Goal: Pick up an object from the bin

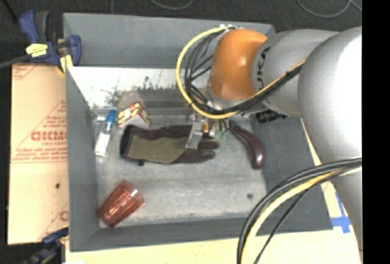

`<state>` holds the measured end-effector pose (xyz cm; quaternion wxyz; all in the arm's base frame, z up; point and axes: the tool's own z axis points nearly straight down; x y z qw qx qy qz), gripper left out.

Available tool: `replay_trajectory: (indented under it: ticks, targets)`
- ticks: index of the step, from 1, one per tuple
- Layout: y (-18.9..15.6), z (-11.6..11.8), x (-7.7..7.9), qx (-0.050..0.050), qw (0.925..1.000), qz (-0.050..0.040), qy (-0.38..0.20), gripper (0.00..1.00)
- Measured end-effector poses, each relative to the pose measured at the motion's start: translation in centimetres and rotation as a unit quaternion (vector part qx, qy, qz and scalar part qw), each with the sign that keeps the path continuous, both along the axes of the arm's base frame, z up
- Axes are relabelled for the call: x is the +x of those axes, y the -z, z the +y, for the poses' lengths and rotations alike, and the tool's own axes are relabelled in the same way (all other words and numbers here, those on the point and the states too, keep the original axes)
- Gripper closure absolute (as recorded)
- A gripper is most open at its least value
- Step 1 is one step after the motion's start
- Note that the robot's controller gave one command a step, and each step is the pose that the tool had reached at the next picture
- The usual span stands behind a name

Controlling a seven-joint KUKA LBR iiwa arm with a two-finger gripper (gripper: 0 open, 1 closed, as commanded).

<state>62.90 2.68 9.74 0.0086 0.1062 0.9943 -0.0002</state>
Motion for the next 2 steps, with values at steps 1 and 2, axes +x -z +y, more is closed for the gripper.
replay_trajectory:
  ticks: [1, 2]
  targets:
    - [-8.13, -0.64, 1.56, -0.002, 0.9949, -0.0025, -0.101, 1.00]
    - [-8.13, -0.63, 1.56, -0.002, 0.9949, -0.0025, -0.101, 1.00]
